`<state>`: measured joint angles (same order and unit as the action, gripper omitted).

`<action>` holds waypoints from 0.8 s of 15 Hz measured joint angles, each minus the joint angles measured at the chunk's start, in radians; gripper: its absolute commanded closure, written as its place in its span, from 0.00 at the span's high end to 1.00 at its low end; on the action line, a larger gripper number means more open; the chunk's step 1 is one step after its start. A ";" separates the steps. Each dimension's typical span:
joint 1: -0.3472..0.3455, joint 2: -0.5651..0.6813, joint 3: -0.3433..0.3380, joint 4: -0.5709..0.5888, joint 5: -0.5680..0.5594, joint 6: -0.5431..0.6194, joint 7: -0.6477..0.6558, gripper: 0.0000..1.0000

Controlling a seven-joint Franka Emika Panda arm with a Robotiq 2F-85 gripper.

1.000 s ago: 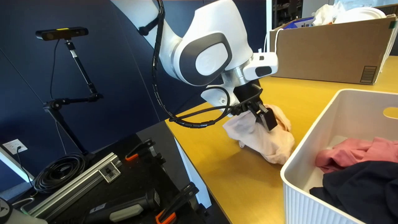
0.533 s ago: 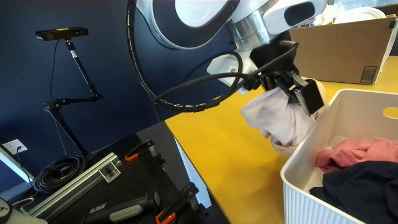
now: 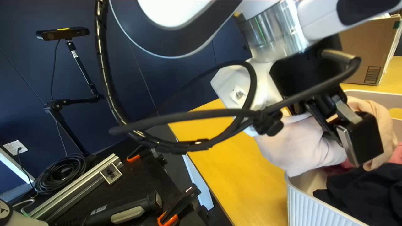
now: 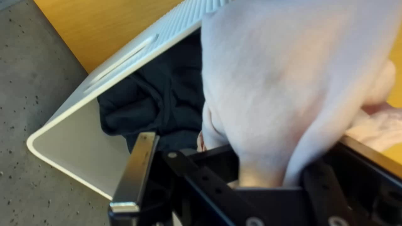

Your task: Fold the t-shirt

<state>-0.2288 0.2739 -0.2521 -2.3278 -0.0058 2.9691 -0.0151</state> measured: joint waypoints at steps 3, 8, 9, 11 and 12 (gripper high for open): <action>-0.036 0.061 0.026 0.001 0.025 0.017 -0.010 0.00; -0.095 0.119 0.043 0.014 0.033 0.083 -0.015 0.33; -0.111 0.119 0.048 0.014 0.033 0.090 -0.017 0.40; -0.138 0.112 0.052 0.014 0.033 0.094 -0.024 0.54; -0.149 0.106 0.052 0.015 0.033 0.094 -0.028 0.61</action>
<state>-0.3779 0.3796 -0.1999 -2.3130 0.0272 3.0635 -0.0428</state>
